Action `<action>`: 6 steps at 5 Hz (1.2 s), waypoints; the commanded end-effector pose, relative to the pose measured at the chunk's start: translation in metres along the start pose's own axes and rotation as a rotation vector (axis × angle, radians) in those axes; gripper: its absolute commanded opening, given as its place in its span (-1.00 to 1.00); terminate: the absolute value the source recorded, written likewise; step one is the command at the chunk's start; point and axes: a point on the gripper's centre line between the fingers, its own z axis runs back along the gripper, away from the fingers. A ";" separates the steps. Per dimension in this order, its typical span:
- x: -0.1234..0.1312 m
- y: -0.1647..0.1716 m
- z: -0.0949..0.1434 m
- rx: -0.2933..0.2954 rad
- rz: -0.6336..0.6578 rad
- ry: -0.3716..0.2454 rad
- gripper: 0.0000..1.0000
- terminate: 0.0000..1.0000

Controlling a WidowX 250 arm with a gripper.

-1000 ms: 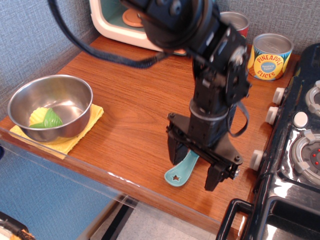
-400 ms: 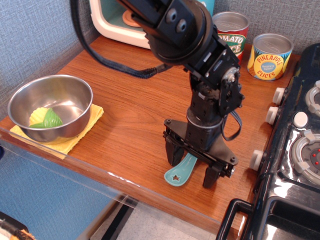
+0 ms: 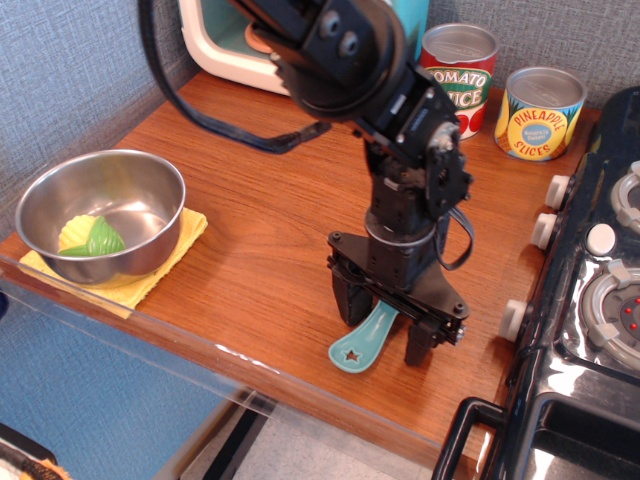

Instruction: PLACE THE BRUSH NEAR POT

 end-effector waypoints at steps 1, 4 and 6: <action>-0.005 0.008 0.004 -0.040 -0.051 -0.026 -1.00 -1.00; 0.031 0.026 0.084 -0.046 -0.156 -0.210 -1.00 -1.00; 0.046 0.134 0.118 0.055 0.071 -0.183 -1.00 -1.00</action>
